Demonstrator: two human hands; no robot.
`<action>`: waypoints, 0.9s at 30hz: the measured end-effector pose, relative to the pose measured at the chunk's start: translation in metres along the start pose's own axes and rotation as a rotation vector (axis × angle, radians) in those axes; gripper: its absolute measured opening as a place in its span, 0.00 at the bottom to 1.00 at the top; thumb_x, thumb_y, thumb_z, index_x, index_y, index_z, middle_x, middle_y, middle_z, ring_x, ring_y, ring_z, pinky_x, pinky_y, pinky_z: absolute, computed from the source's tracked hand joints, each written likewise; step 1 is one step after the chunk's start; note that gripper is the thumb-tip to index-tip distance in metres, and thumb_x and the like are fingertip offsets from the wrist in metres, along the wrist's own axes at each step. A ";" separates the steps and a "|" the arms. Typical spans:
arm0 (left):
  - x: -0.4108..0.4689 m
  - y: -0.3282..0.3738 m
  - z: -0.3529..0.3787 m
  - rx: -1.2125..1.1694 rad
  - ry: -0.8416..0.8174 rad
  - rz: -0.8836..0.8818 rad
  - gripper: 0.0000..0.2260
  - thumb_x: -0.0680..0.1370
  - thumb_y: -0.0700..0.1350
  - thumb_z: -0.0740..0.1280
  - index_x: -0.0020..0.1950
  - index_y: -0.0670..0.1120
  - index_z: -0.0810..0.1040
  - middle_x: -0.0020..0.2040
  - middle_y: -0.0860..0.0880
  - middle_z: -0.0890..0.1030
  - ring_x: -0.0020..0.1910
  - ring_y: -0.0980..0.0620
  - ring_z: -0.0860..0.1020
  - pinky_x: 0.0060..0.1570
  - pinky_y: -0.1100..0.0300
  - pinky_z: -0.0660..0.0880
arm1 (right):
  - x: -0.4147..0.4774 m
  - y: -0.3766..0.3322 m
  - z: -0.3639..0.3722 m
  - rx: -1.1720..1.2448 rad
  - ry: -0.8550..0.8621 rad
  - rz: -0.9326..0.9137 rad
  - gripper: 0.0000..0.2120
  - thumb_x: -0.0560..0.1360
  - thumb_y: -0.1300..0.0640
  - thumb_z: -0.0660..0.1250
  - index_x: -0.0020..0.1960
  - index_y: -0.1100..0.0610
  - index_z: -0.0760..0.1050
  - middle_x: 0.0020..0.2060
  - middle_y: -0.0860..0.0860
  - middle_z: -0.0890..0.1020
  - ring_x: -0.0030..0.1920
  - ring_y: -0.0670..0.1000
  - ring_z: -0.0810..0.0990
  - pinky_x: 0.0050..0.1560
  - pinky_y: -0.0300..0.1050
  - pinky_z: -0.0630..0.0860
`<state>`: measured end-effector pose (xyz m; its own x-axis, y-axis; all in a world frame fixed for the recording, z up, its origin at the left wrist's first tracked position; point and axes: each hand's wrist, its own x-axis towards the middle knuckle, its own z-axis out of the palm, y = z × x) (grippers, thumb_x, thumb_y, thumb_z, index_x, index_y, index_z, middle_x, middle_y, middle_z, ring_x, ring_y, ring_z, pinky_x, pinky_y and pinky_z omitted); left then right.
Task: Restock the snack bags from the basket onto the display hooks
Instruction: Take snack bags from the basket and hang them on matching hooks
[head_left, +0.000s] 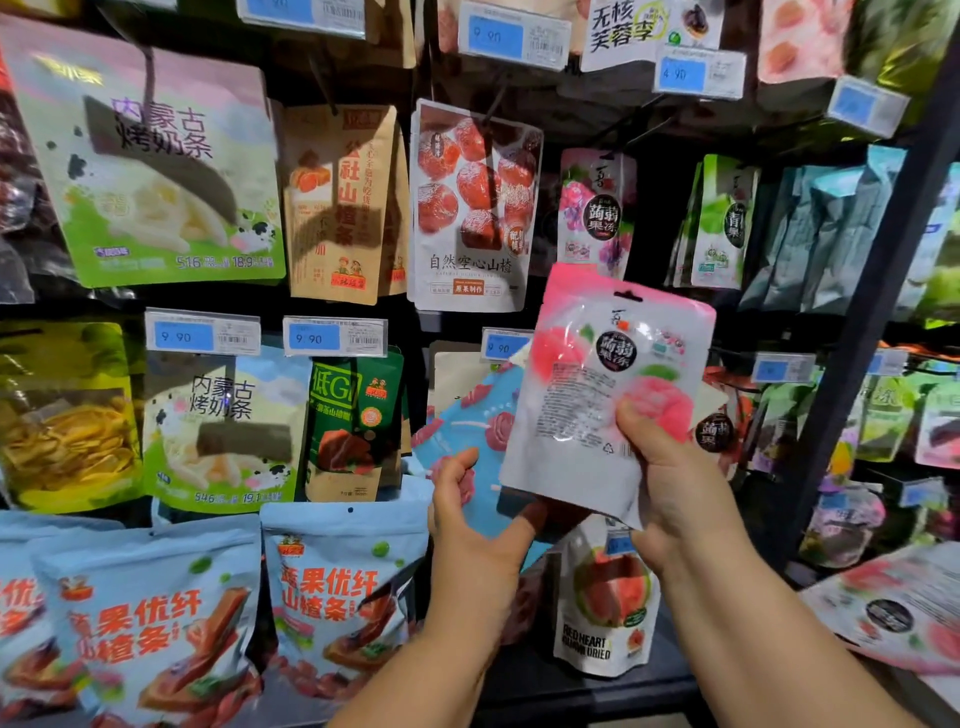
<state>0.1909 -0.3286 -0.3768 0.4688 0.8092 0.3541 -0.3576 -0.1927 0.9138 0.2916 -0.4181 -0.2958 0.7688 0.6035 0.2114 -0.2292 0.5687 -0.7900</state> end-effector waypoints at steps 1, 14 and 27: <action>-0.001 0.001 0.000 0.028 -0.006 0.023 0.27 0.71 0.46 0.78 0.59 0.65 0.66 0.63 0.63 0.67 0.59 0.80 0.63 0.64 0.64 0.64 | 0.002 0.001 -0.002 0.007 0.022 -0.008 0.06 0.71 0.57 0.70 0.39 0.58 0.84 0.42 0.58 0.87 0.38 0.55 0.86 0.41 0.56 0.84; 0.014 0.019 -0.005 -0.774 0.090 -0.524 0.25 0.68 0.42 0.75 0.65 0.45 0.79 0.56 0.40 0.84 0.51 0.41 0.83 0.56 0.39 0.78 | 0.015 -0.006 -0.019 -0.038 0.112 0.117 0.07 0.79 0.59 0.65 0.46 0.61 0.79 0.36 0.56 0.86 0.33 0.53 0.86 0.33 0.54 0.83; 0.012 0.007 -0.002 -0.771 0.250 -0.419 0.08 0.76 0.39 0.70 0.54 0.47 0.82 0.50 0.48 0.86 0.42 0.48 0.85 0.55 0.44 0.78 | 0.024 -0.003 -0.041 -0.602 0.292 -0.036 0.16 0.67 0.44 0.75 0.47 0.55 0.84 0.44 0.54 0.87 0.48 0.61 0.85 0.54 0.68 0.79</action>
<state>0.1918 -0.3191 -0.3664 0.5255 0.8433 -0.1126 -0.6804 0.4961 0.5394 0.3347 -0.4285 -0.3117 0.9193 0.3654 0.1464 0.1081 0.1233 -0.9865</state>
